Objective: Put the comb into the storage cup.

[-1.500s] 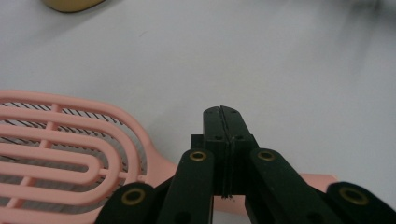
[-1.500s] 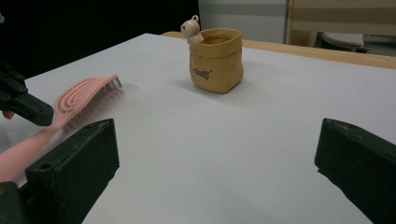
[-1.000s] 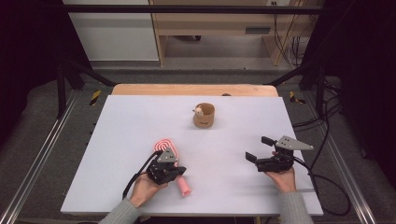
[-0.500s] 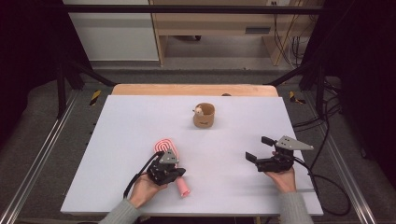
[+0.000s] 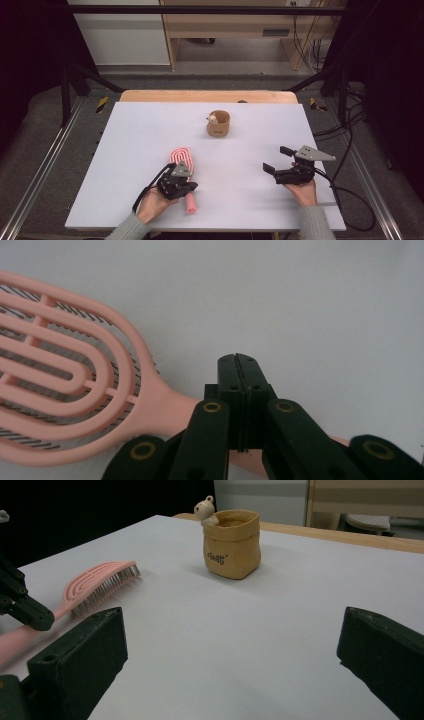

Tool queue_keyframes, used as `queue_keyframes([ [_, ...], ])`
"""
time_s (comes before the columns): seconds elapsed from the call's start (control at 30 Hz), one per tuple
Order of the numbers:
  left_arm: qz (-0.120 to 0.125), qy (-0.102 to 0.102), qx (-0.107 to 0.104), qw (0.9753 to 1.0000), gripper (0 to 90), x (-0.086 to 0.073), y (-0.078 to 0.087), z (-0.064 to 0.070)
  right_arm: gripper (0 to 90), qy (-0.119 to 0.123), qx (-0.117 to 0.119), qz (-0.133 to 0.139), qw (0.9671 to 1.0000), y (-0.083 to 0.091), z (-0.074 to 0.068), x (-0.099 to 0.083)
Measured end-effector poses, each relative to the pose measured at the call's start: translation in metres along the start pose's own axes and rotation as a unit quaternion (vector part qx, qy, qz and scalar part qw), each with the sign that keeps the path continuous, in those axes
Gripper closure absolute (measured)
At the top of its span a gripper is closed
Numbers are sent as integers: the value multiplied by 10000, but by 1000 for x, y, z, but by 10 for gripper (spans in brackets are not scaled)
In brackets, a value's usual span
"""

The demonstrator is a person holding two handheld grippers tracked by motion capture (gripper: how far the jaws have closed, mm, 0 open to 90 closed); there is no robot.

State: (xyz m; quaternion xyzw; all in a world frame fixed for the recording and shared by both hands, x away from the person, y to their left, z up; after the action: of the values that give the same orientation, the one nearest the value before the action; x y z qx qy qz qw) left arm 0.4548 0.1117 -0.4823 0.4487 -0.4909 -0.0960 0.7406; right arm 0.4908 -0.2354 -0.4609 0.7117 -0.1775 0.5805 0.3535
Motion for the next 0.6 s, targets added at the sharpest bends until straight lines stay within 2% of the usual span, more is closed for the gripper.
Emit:
queue_keyframes([
  [0.6, -222, -55, 128, 9997, 896, -7, 8, 1, 3, -17, -3, 8, 10000, 0, 0, 0],
])
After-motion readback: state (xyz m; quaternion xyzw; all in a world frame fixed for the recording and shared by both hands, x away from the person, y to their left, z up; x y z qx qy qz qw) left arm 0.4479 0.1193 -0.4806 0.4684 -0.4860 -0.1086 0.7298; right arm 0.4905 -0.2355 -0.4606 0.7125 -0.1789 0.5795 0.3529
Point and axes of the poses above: each handheld gripper's, and its own axes: y roughly backward along the jaws, x roughly out of its top, z roughly to its right, the point moved 4 cm from there along -y, roughly forward along the jaws, and after that the axes turned 5 degrees about y, right-handed, at the moved point
